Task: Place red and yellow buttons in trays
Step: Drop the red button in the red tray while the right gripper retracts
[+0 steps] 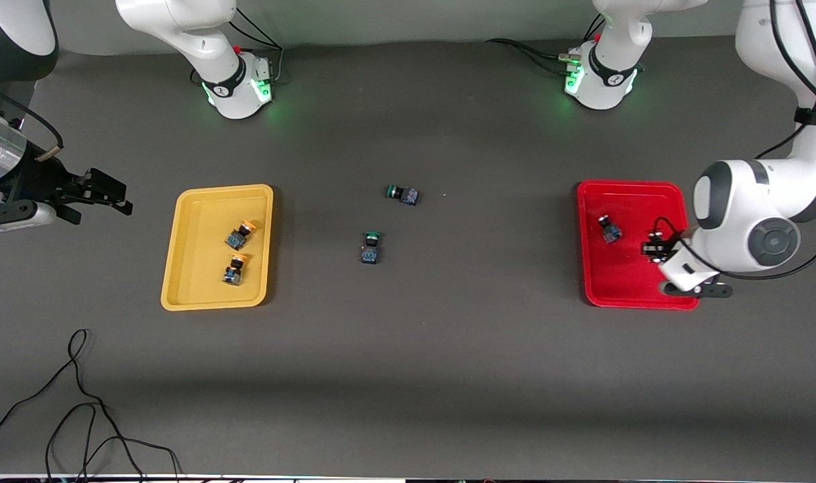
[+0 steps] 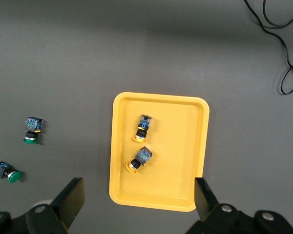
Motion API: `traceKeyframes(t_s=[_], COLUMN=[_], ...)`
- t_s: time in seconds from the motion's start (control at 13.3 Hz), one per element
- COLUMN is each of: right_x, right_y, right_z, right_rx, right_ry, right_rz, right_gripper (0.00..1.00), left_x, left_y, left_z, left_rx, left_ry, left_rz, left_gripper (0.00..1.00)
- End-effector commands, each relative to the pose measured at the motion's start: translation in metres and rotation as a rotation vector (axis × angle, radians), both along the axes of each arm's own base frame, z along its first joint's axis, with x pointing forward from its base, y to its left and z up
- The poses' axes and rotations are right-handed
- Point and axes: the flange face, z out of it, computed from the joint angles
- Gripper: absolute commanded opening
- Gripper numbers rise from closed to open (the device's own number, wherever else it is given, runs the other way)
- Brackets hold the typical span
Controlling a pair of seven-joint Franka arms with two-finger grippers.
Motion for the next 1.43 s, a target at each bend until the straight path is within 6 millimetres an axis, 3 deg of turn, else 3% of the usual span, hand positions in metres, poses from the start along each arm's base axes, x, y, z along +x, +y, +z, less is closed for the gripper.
traceKeyframes(t_s=[0.0, 0.08, 0.15, 0.23, 0.3, 0.45, 0.68, 0.9, 0.98, 1.05, 1.35], right_x=[0.004, 0.004, 0.004, 0.004, 0.003, 0.003, 0.004, 0.004, 0.004, 0.003, 0.004], right_y=[-0.001, -0.001, -0.002, -0.002, -0.003, -0.002, -0.002, -0.001, -0.001, 0.0, 0.0], right_z=[0.007, 0.006, 0.007, 0.008, 0.009, 0.01, 0.011, 0.014, 0.013, 0.013, 0.022], right_rx=[0.006, 0.006, 0.007, 0.005, 0.005, 0.005, 0.005, -0.029, -0.03, -0.03, -0.032], right_ry=[-0.002, 0.0, -0.002, -0.003, -0.002, 0.0, -0.003, -0.005, -0.004, 0.002, -0.007], right_rz=[0.019, 0.018, 0.015, 0.015, 0.012, 0.013, 0.014, -0.005, -0.004, -0.003, -0.005], right_gripper=[1.0, 1.0, 1.0, 1.0, 1.0, 1.0, 1.0, 1.0, 1.0, 1.0, 1.0], left_x=[-0.012, -0.012, -0.012, -0.012, -0.01, -0.005, 0.007, 0.014, 0.013, 0.008, -0.026], left_y=[0.007, 0.005, 0.004, 0.002, -0.002, -0.016, -0.068, -0.09, -0.092, -0.09, -0.083], left_z=[-0.03, -0.031, -0.027, -0.022, -0.014, 0.027, 0.138, 0.246, 0.274, 0.293, 0.32], left_rx=[-0.012, -0.01, -0.009, -0.008, -0.008, 0.001, 0.058, 0.084, 0.08, 0.075, 0.07], left_ry=[-0.015, -0.01, -0.012, -0.015, -0.01, -0.01, -0.019, -0.06, -0.083, -0.122, -0.204], left_rz=[-0.039, -0.03, -0.031, -0.035, -0.039, -0.035, 0.006, 0.068, 0.075, 0.08, 0.086], left_gripper=[0.0, 0.28, 0.79, 0.99, 0.99, 0.99, 0.99, 0.99, 1.0, 1.0, 1.0])
